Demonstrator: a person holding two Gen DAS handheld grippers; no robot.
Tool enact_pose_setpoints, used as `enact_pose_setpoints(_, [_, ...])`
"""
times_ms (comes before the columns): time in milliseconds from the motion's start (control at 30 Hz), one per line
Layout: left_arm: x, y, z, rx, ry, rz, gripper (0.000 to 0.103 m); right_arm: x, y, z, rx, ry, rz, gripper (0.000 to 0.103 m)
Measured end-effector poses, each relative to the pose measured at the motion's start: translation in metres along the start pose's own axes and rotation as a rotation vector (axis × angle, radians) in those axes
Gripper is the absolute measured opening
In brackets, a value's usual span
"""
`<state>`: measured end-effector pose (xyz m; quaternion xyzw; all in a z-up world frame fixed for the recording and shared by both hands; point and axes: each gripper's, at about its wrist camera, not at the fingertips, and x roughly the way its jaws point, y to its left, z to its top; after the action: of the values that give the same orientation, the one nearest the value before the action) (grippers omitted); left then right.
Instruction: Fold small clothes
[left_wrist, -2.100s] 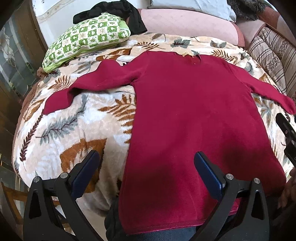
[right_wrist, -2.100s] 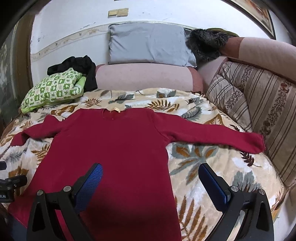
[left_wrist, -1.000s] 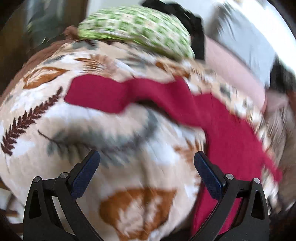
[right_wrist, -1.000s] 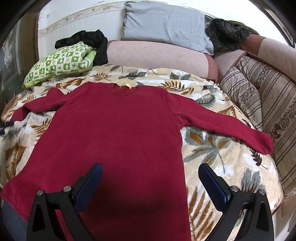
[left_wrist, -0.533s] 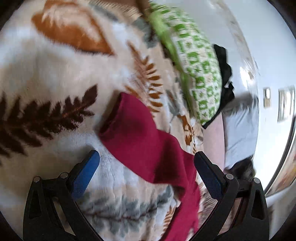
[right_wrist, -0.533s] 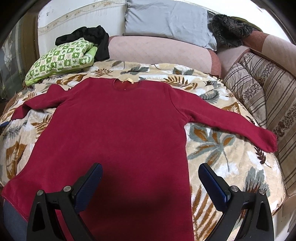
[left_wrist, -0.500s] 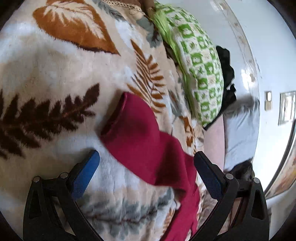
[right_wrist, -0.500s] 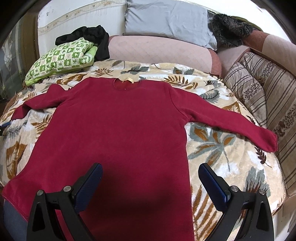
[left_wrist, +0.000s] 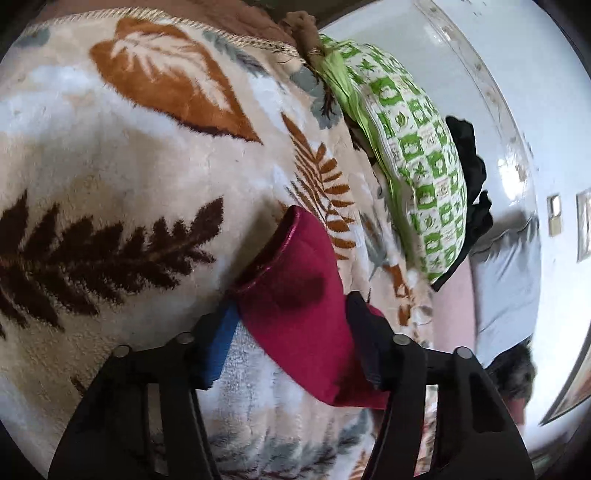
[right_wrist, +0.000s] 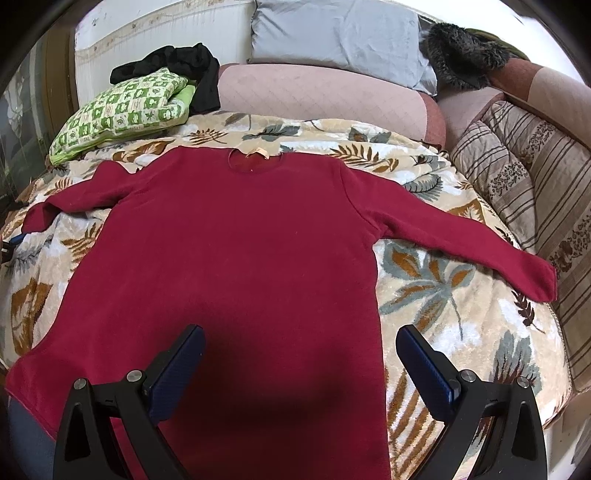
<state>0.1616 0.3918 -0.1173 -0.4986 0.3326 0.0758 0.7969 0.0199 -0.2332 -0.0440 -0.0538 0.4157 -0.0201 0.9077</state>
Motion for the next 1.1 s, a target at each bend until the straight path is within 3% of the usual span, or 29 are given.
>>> enact_pose_setpoints(33, [0.000,-0.002,-0.001,0.016,0.001,0.004,0.038,0.000,0.000,0.000,-0.001,0.002,0.000,0.102])
enact_pose_setpoints(67, [-0.003,-0.004,-0.002,0.038,-0.012,0.024,0.018,0.001,0.000,0.000,-0.003,0.004,-0.001,0.102])
enact_pose_setpoints(100, [-0.005,-0.006,-0.003,0.051,-0.024,0.031,0.014,0.001,0.000,0.000,-0.001,0.005,-0.001,0.102])
enact_pose_setpoints(300, [-0.044,-0.062,-0.018,0.262,-0.126,0.041,0.008,-0.001,-0.002,-0.002,0.015,0.006,0.007,0.102])
enact_pose_setpoints(467, [-0.069,-0.149,-0.035,0.395,-0.141,-0.124,0.008,-0.007,-0.008,-0.005,0.052,0.010,0.031,0.102])
enact_pose_setpoints(600, [-0.056,-0.233,-0.087,0.551,-0.070,-0.236,0.008,-0.010,-0.008,-0.007,0.058,-0.008,0.033,0.102])
enact_pose_setpoints(700, [-0.022,-0.267,-0.138,0.640,-0.001,-0.244,0.008,-0.008,-0.009,-0.006,0.057,-0.008,0.047,0.102])
enact_pose_setpoints(967, [0.082,-0.297,-0.254,0.664,0.220,-0.206,0.008,-0.013,-0.019,-0.009,0.098,-0.034,0.075,0.102])
enact_pose_setpoints(1100, [0.104,-0.306,-0.313,0.725,0.326,-0.228,0.008,-0.022,-0.052,-0.005,0.243,-0.046,0.072,0.102])
